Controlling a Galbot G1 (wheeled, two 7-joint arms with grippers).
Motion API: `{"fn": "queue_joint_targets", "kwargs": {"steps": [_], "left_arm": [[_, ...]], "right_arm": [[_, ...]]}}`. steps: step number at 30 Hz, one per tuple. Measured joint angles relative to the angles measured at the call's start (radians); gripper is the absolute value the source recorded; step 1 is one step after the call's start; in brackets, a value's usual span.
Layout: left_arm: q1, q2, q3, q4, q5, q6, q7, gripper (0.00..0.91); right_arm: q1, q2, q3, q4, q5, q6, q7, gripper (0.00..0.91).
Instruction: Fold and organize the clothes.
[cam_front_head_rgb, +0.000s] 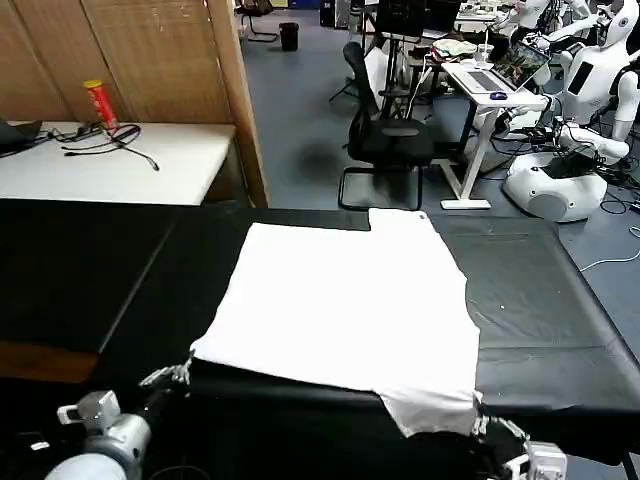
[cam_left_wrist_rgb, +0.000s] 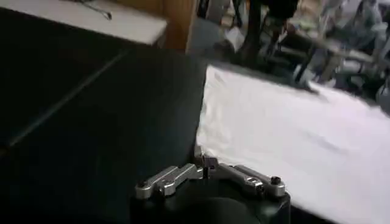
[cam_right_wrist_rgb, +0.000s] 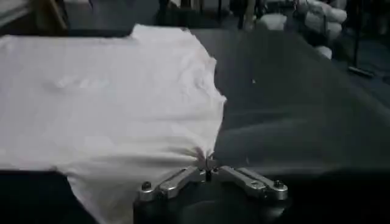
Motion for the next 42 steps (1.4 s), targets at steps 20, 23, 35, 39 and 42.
{"fn": "queue_joint_targets", "kwargs": {"steps": [20,23,35,39,42], "left_arm": [[-0.314,-0.060,0.128,0.305,0.232,-0.131,0.073,0.000],[-0.348,-0.072,0.143,0.349,0.238,-0.134,0.074,0.000],[-0.402,-0.067,0.176,0.409,0.260,-0.109,0.079,0.878],[-0.406,-0.068,0.170,0.412,0.266,-0.110,0.078,0.878],[-0.401,-0.068,0.163,0.409,0.267,-0.109,0.077,0.878]], "right_arm": [[0.424,-0.046,-0.062,-0.385,-0.010,0.033,-0.019,0.000],[0.454,-0.045,-0.065,-0.422,-0.013,0.033,-0.019,0.000],[0.476,-0.057,-0.070,-0.470,-0.005,0.025,-0.111,0.878],[0.449,-0.086,-0.053,-0.438,0.009,0.005,-0.129,0.878],[0.414,-0.118,-0.036,-0.403,0.011,-0.018,-0.130,0.878]]}}
